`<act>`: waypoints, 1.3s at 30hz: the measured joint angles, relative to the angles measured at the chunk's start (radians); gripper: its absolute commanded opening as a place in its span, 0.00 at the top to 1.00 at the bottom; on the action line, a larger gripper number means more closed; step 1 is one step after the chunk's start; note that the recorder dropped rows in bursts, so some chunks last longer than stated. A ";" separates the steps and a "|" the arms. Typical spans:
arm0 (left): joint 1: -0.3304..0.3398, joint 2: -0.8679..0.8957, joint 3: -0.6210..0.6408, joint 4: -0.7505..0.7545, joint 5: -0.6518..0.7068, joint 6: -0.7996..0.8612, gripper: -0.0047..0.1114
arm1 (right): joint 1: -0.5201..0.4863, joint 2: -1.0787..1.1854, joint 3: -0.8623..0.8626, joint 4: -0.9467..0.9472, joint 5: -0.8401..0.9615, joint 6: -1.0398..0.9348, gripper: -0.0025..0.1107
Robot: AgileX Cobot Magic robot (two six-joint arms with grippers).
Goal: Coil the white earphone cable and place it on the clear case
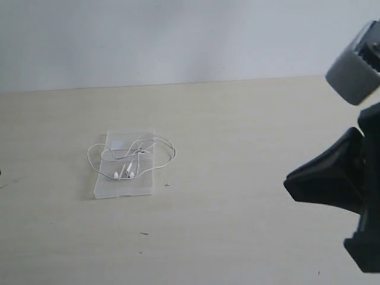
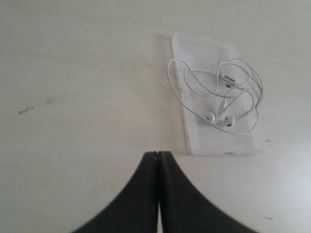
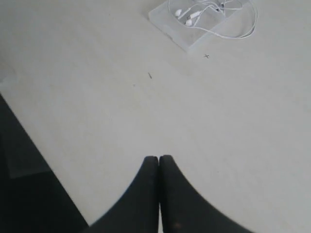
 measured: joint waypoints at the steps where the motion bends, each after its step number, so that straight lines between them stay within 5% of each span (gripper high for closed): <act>1: 0.000 0.000 0.000 0.000 0.001 0.000 0.96 | 0.000 -0.032 0.003 0.000 0.016 0.000 0.98; 13: 0.000 0.000 0.000 0.000 0.001 0.002 0.96 | -0.008 -0.248 0.022 0.014 -0.112 -0.007 0.98; 21: 0.000 0.000 0.000 0.000 0.001 0.002 0.96 | -0.287 -0.729 0.171 0.127 -0.378 -0.003 0.98; 34: 0.000 0.000 0.000 0.000 0.001 0.002 0.96 | -0.303 -0.809 0.479 0.139 -0.530 0.076 0.98; 39: 0.000 0.000 0.000 0.000 0.001 0.004 0.96 | -0.303 -0.887 0.575 -0.002 -0.550 0.149 0.98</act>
